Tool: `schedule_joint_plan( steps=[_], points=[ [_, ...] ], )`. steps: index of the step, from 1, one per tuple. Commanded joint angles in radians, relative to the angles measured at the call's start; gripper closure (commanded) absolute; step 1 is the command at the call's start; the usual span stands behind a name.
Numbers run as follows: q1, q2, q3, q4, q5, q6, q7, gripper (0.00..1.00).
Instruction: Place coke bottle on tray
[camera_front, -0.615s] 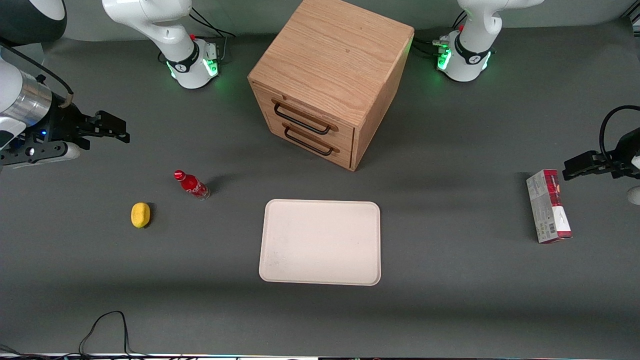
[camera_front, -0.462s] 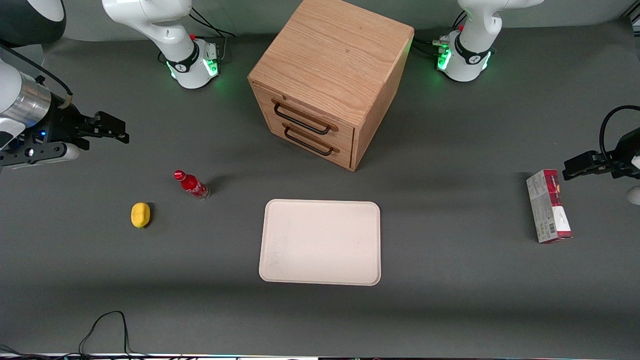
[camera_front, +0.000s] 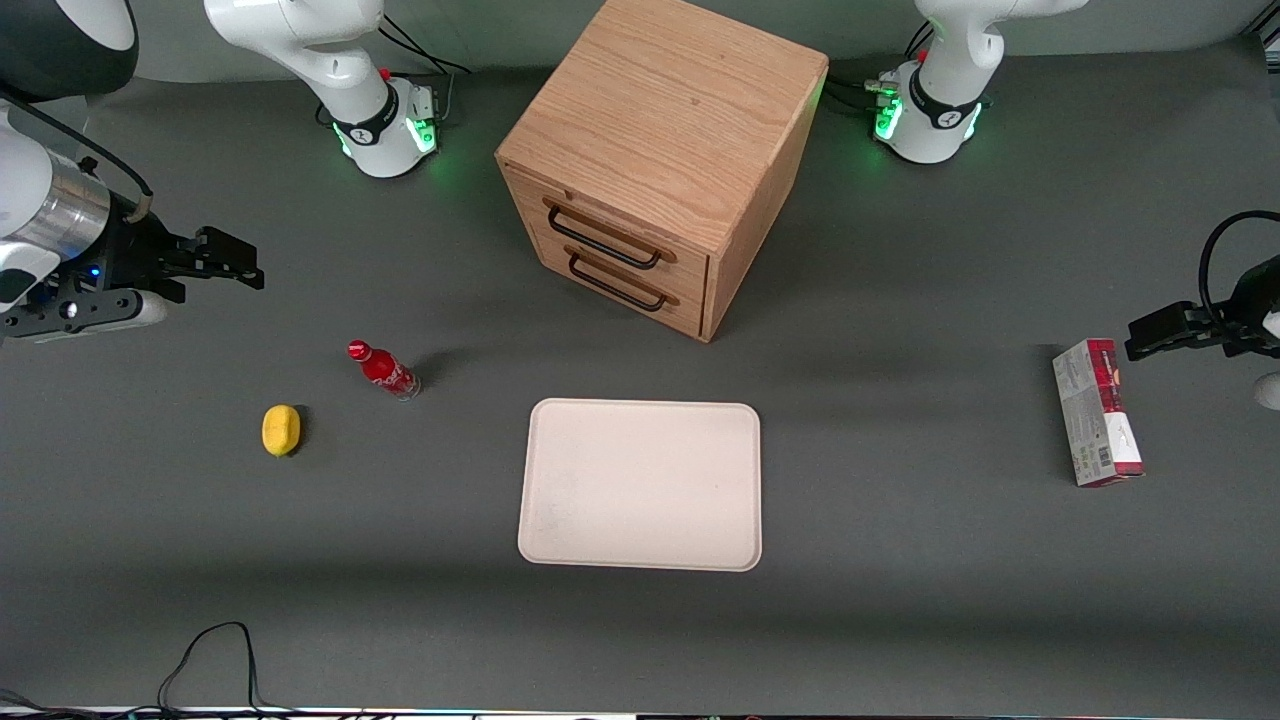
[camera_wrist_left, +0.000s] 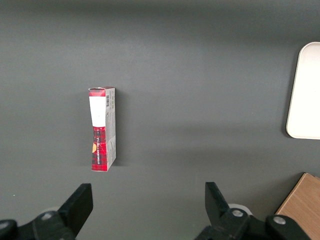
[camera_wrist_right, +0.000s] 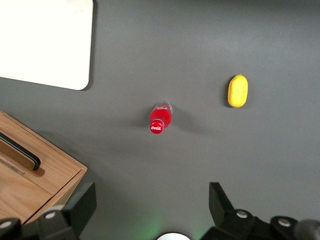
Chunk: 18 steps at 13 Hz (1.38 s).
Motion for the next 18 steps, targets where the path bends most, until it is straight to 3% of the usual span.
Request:
schedule_joint_plan(
  steps=[1, 10, 18],
  points=[
    [0.009, 0.029, -0.016, 0.063, 0.022, -0.018, -0.001, 0.0],
    [0.021, 0.026, -0.018, 0.068, 0.02, -0.028, 0.013, 0.0],
    [0.026, -0.341, -0.016, -0.335, 0.02, -0.01, 0.02, 0.0]
  ],
)
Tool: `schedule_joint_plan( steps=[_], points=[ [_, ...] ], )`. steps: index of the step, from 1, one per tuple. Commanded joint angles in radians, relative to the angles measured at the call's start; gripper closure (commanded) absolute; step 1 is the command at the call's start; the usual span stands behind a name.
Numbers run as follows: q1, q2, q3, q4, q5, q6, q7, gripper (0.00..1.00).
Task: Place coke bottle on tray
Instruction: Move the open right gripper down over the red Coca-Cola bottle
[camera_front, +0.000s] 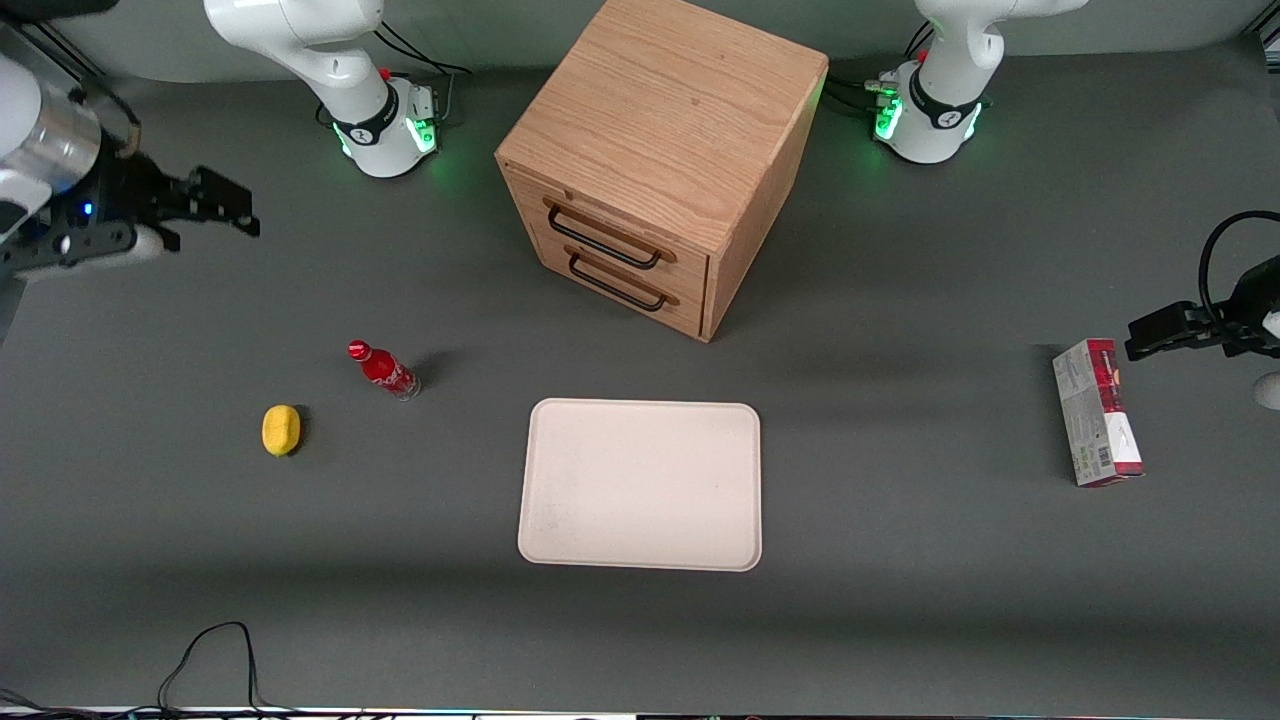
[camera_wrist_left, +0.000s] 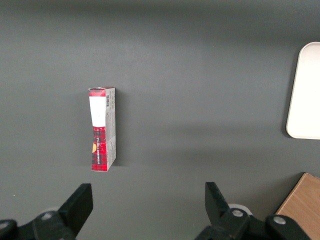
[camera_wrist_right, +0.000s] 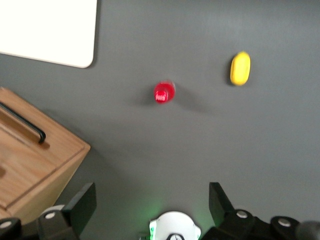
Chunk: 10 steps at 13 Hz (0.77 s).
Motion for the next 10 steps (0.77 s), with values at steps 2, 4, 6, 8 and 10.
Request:
schedule_joint_plan(
  steps=[2, 4, 6, 8, 10],
  points=[
    [0.012, -0.18, -0.01, -0.248, 0.016, 0.107, 0.02, 0.0],
    [0.012, -0.183, -0.01, -0.284, 0.016, 0.147, 0.02, 0.0],
    [0.012, -0.181, -0.01, -0.326, 0.017, 0.208, 0.02, 0.0],
    [0.012, -0.164, -0.009, -0.394, 0.019, 0.306, 0.02, 0.0],
    [0.014, -0.119, -0.009, -0.451, 0.02, 0.427, 0.018, 0.0]
  ],
)
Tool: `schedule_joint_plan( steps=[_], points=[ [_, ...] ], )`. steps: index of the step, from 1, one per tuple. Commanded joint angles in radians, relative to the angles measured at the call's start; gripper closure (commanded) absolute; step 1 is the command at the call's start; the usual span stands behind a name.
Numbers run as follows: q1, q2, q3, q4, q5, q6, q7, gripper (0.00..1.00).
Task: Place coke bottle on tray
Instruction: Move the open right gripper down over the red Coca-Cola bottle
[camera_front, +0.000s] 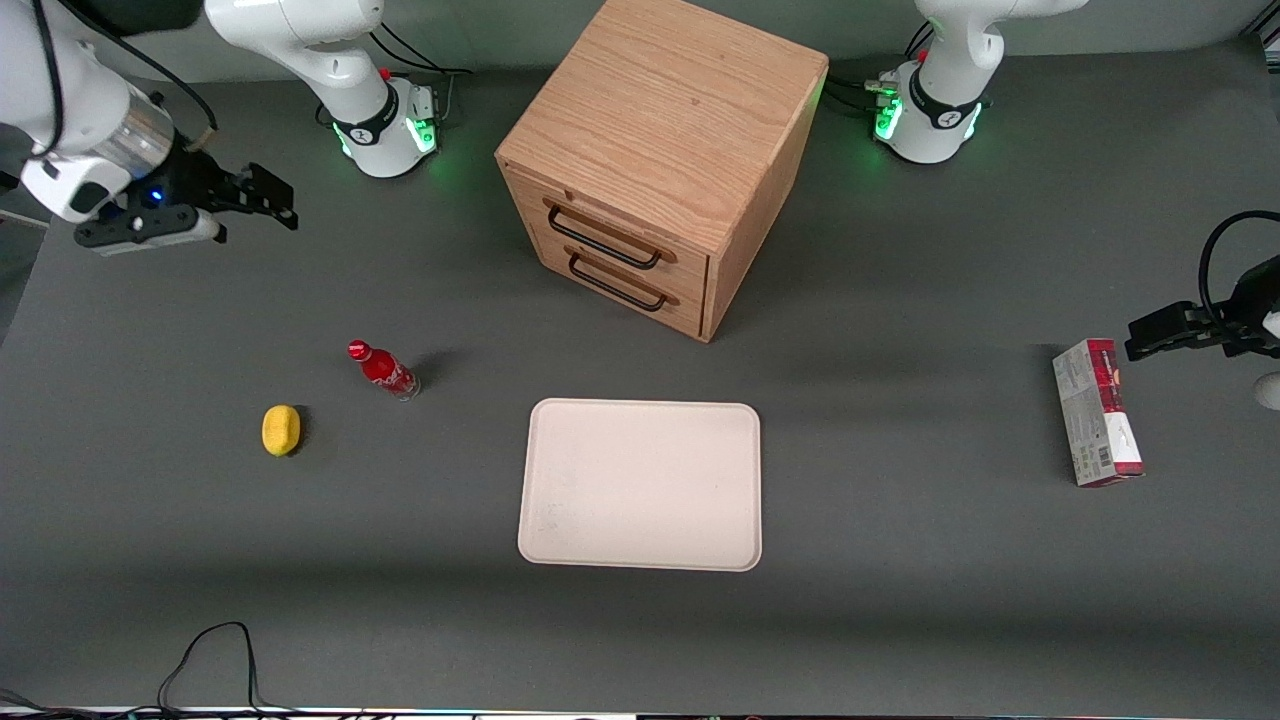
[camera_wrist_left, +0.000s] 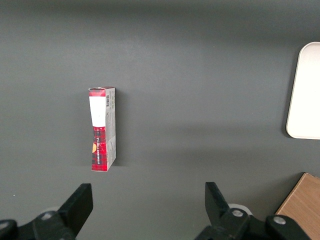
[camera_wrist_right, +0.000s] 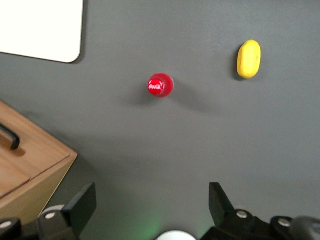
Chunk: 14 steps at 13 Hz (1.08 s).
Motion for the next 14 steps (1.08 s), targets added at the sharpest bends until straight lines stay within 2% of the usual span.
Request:
schedule_joint_plan(
  steps=[1, 3, 8, 14],
  points=[
    [0.015, 0.09, -0.006, -0.053, 0.018, 0.15, 0.018, 0.0],
    [0.05, 0.182, -0.008, -0.056, 0.023, 0.263, 0.018, 0.0],
    [0.067, 0.333, -0.008, -0.059, 0.027, 0.412, 0.018, 0.0],
    [0.067, 0.372, -0.009, -0.121, 0.026, 0.512, 0.008, 0.0]
  ],
)
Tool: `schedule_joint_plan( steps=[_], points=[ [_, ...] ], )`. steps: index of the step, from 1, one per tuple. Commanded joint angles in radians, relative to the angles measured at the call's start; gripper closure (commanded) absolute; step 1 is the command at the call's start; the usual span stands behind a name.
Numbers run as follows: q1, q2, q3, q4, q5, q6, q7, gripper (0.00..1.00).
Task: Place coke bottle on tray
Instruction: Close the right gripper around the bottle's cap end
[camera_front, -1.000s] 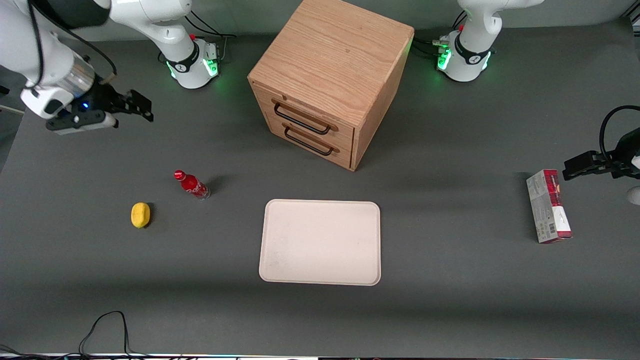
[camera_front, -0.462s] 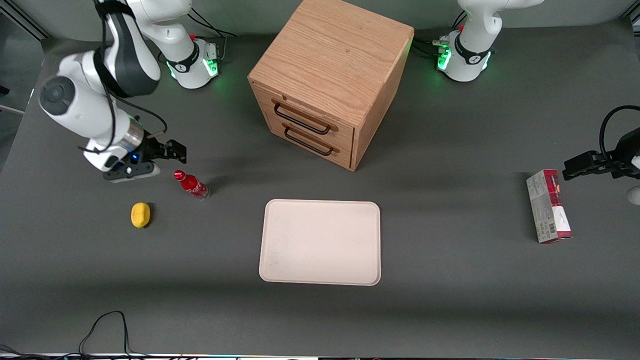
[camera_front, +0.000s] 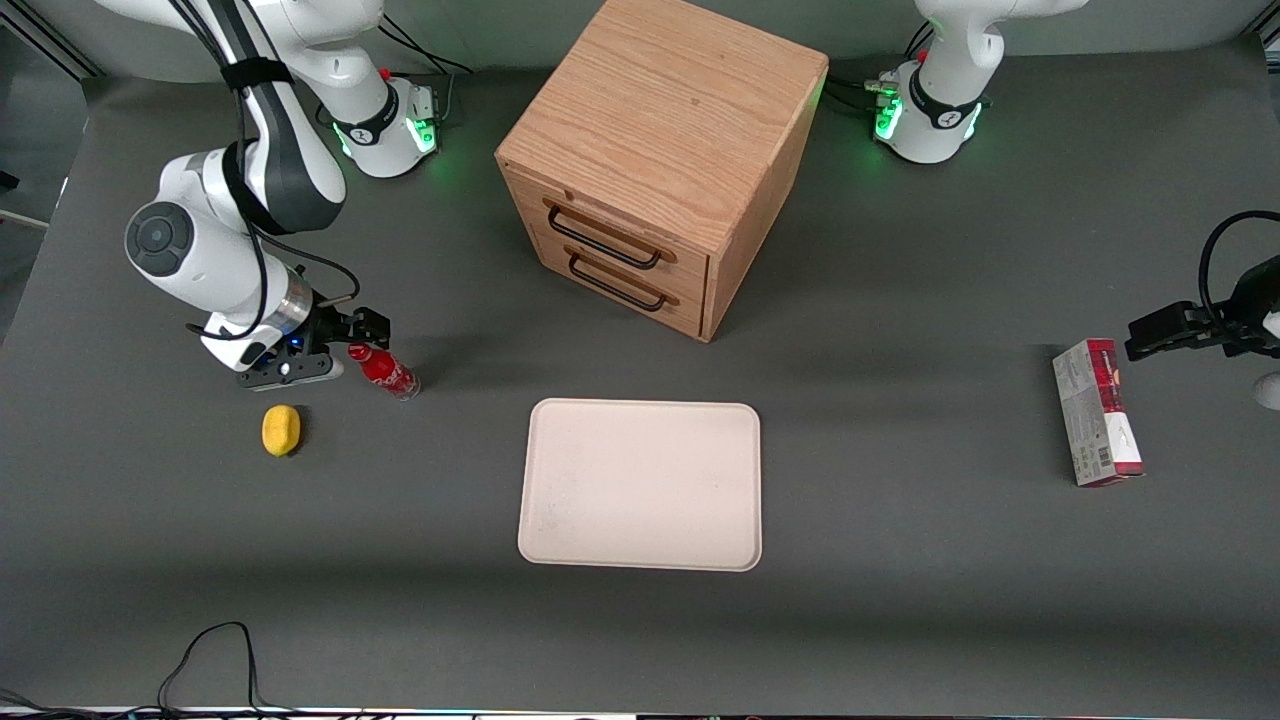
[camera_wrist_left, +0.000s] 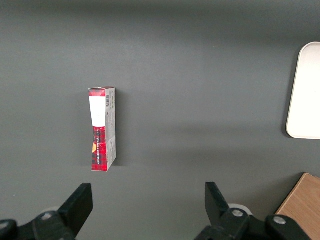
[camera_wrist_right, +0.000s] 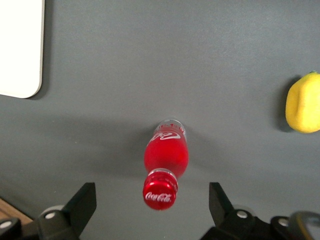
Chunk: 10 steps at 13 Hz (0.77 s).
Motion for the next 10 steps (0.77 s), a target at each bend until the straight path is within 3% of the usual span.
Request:
schedule_joint_plan(
  steps=[1, 4, 5, 6, 7, 10],
  points=[
    [0.013, -0.001, -0.008, -0.043, 0.016, 0.059, -0.001, 0.0],
    [0.011, 0.002, -0.008, -0.064, 0.016, 0.09, -0.001, 0.01],
    [0.011, 0.002, -0.008, -0.064, 0.016, 0.09, -0.001, 0.3],
    [0.013, 0.002, -0.009, -0.065, 0.016, 0.09, -0.001, 0.94],
    [0.013, 0.0, -0.009, -0.065, 0.016, 0.09, -0.003, 1.0],
    [0.011, 0.0, -0.009, -0.065, 0.016, 0.088, -0.003, 1.0]
  ],
)
